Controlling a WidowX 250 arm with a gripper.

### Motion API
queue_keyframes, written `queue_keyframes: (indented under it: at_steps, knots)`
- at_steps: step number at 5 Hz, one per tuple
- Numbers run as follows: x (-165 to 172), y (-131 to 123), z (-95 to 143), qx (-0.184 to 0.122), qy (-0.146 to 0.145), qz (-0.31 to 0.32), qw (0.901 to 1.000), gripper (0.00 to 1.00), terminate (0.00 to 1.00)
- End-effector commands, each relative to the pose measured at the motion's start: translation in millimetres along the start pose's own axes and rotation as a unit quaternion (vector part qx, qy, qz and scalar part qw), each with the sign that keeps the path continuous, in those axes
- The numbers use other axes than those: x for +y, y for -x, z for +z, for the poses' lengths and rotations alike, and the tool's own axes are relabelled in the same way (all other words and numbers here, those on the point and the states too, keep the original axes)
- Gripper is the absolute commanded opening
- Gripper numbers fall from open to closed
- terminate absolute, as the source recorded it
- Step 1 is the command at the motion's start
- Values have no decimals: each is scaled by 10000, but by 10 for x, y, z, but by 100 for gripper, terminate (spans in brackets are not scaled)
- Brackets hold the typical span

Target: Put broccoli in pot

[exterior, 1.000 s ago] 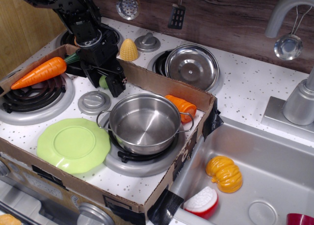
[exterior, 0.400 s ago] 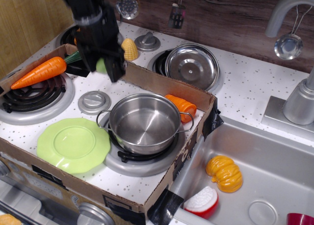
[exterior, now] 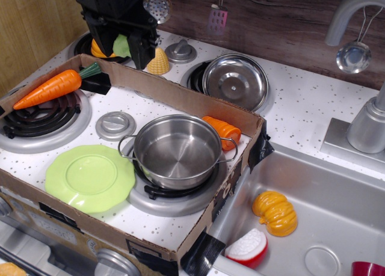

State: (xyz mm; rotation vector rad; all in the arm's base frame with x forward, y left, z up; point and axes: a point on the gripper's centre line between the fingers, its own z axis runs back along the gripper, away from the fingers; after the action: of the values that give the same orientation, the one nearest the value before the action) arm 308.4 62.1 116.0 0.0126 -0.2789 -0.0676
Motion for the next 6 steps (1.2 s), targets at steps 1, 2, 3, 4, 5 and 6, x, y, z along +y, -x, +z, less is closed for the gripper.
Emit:
queue_keyframes:
  at_steps: [1,2,3,4,5,6]
  knots:
    - [-451,269,112,21,500,685,9964,0,0]
    - [-502,302,-79,120,761,619,9951,0,0]
    - [-551,337,-160,155,827,653,9943,0,0]
    - [-601,371,-203,149,952,806,9921,0,0]
    - [-636,392,-222,-25,902,1018,9907,100,0]
    - [-654,384,-248,48,880,1042,9906,100,0]
